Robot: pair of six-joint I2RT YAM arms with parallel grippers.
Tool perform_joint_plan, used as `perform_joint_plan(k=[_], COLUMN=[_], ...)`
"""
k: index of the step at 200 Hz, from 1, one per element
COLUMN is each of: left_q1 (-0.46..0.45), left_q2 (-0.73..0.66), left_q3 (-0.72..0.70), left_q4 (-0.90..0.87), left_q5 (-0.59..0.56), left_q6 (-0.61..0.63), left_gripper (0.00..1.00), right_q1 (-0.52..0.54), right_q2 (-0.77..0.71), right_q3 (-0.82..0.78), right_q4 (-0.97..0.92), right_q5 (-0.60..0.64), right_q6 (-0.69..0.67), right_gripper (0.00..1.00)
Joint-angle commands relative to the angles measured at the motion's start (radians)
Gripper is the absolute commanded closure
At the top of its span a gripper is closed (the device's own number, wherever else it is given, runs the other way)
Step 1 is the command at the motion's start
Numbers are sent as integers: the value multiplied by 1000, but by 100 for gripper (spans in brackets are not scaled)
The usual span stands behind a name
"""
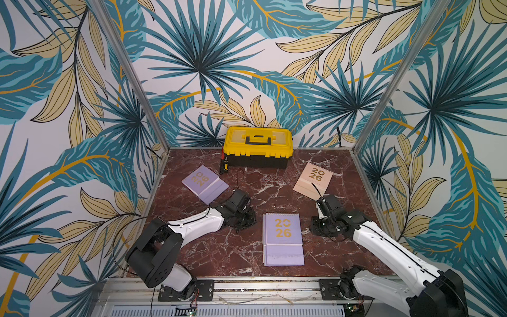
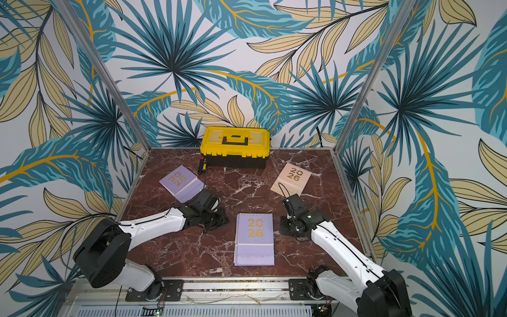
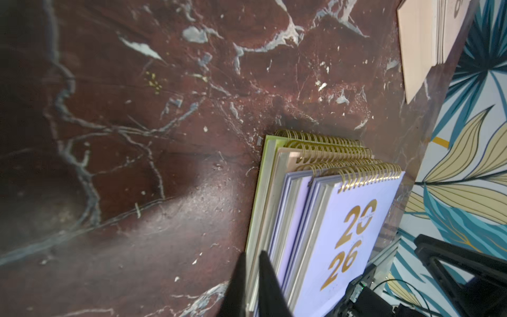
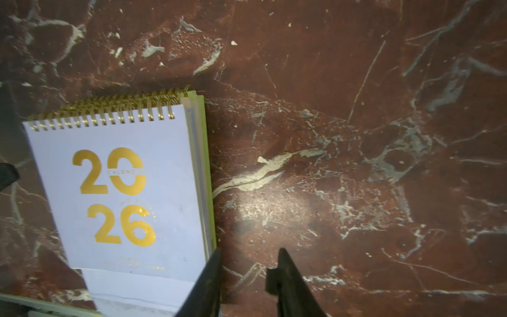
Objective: Stack the calendars
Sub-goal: Adjust the calendars at the calendar.
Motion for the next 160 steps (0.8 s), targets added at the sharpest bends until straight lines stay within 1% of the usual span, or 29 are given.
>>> perform_joint_plan(k=[1, 10, 27, 70, 112, 126, 160], left_q1=[-17, -24, -35, -62, -76, -80, -94], left_q2=[42, 53, 69, 126, 154, 164, 183], left_q3=[38, 44, 55, 96, 117, 125, 142], left_q4=[-74, -76, -76, -85, -87, -92, -103], left_q5=[-46, -47, -50, -46, -48, -49, -56], left_q6=[36, 39, 42, 48, 46, 49, 52], left_gripper=[100, 100, 100, 100, 100, 100, 100], right_q1=[28, 36, 50, 76, 105, 105, 106], right_q2=[55, 79, 117, 200, 264, 270, 275], right_q3=[8, 8, 16, 45, 41, 28, 14], right_q4=[-26, -9, 14, 47, 107, 132, 128], right_q5=[56, 53, 54, 53, 25, 22, 29], right_q6=[7, 13, 16, 13, 18, 16, 5], right_gripper=[80, 84, 88, 94, 95, 95, 95])
